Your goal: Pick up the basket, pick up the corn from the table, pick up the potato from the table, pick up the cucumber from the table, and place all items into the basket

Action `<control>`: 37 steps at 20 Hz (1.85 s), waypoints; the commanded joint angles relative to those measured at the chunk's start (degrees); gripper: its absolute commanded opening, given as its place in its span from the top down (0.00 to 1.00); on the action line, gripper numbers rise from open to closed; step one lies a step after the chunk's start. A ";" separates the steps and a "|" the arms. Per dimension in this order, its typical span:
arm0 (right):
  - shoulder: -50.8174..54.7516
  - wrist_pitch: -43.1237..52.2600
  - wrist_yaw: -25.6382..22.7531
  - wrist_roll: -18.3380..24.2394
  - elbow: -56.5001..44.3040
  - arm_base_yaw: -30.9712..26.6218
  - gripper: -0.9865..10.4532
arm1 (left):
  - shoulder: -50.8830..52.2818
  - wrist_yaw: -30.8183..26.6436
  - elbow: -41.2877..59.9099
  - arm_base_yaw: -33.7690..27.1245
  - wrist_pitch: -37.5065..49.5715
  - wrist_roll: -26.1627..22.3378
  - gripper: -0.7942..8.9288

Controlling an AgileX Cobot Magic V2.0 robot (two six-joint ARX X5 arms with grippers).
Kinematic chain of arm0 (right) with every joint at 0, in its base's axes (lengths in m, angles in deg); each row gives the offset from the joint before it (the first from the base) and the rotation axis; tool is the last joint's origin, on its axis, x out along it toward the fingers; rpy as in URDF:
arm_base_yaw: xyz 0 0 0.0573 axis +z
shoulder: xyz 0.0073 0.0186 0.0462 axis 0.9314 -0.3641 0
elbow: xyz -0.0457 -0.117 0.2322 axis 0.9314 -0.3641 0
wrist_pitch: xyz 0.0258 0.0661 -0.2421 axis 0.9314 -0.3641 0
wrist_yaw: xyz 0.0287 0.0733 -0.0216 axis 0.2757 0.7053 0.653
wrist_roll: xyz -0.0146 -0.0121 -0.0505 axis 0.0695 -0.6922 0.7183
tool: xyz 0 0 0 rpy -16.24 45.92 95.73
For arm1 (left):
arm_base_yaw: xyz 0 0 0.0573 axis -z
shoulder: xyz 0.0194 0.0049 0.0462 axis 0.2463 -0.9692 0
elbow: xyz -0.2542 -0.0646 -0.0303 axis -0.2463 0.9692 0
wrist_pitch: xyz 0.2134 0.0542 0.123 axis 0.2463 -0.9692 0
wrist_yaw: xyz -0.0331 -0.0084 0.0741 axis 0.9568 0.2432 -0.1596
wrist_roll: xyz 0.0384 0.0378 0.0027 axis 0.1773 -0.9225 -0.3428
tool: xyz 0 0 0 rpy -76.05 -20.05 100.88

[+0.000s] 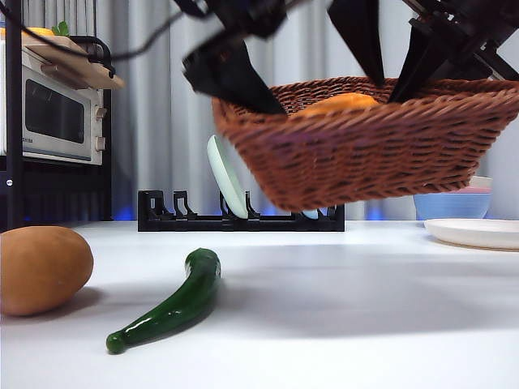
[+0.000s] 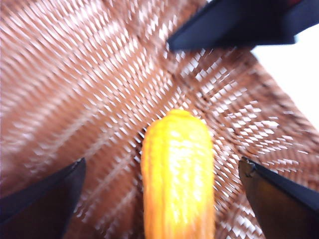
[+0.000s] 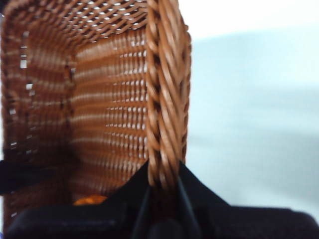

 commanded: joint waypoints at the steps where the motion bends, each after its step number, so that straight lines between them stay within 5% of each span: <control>1: 0.11 1.01 0.57 -0.59 -0.04 0.13 0.93 | 4.57 -0.07 -1.88 0.57 -4.90 -1.57 0.39; 7: 0.11 1.05 0.46 0.31 -0.04 0.02 0.93 | 21.79 -1.38 -4.72 1.51 -27.28 -4.37 0.40; 14: 0.11 1.25 0.46 1.16 -0.04 0.02 0.93 | 29.29 -20.61 -0.44 1.51 -52.39 3.21 0.40; 18: 0.11 1.27 0.48 1.77 -0.04 0.02 0.93 | 29.42 -20.55 8.85 0.94 -46.07 5.49 0.36; 22: 0.11 1.25 0.50 1.79 -0.04 0.02 0.93 | 27.71 -12.70 15.56 -3.80 -35.39 4.59 0.33; 29: 0.11 0.94 0.52 1.88 -0.04 0.02 0.93 | 16.35 0.92 16.11 -18.69 -28.44 -2.56 0.33; 37: 0.11 -1.84 0.50 3.30 -0.04 0.02 0.93 | -0.02 4.48 16.11 -26.45 -22.75 -6.23 0.34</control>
